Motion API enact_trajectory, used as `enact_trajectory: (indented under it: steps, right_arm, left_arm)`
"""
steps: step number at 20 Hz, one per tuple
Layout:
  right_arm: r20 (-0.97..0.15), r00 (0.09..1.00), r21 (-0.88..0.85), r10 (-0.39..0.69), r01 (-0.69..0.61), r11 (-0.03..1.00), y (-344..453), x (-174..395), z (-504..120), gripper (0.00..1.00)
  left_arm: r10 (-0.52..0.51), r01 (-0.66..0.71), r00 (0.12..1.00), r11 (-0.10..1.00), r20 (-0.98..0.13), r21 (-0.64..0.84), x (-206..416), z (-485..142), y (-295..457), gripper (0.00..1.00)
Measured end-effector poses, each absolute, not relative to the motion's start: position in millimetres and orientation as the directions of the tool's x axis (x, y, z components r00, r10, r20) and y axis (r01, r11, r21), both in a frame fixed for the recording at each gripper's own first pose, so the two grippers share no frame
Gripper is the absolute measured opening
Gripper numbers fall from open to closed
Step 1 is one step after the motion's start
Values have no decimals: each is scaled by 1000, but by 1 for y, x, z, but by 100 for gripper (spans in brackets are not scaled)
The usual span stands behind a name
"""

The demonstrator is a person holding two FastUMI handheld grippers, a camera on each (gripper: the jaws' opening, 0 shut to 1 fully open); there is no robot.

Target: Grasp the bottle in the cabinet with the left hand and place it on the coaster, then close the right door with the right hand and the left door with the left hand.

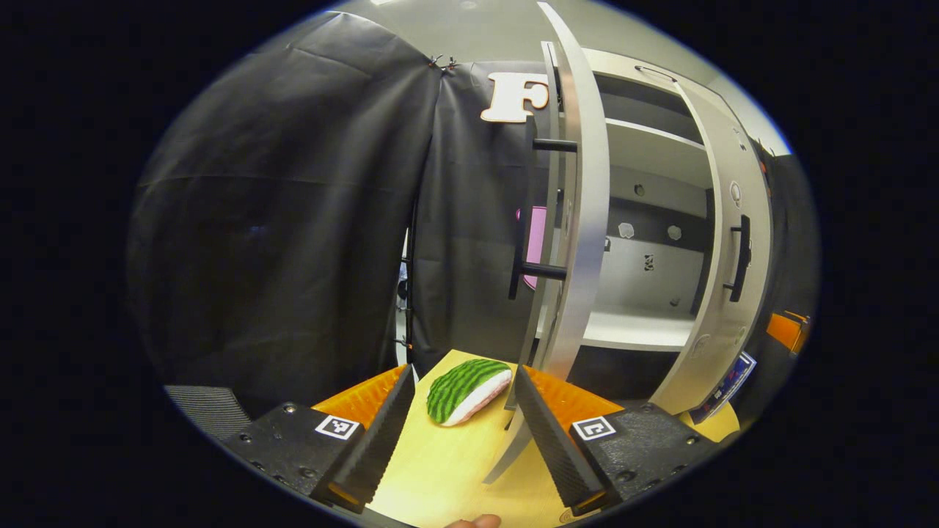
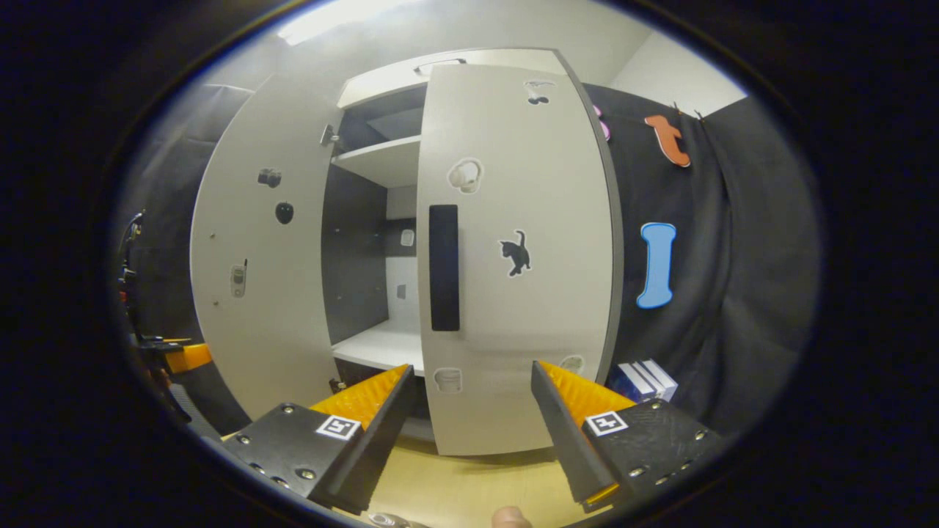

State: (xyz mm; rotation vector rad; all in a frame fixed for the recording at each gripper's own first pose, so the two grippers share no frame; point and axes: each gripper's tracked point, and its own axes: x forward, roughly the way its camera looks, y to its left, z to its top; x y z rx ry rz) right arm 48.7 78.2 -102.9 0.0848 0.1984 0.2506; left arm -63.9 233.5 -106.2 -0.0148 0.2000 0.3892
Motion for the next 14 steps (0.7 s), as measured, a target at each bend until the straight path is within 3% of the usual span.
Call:
enact_trajectory:
  steps: [6, 14]
  right_arm:
    - [-191, 940, 128, 283, -261, 957, 83, 52, -108, 96]
    - [-200, 941, 129, 272, -250, 960, 71, 43, -111, 96]
  left_arm:
    - [360, -369, 911, 929, -200, -10, -63, -109, 229, 89]
    - [252, -271, 944, 960, -215, -66, -53, -115, 187, 89]
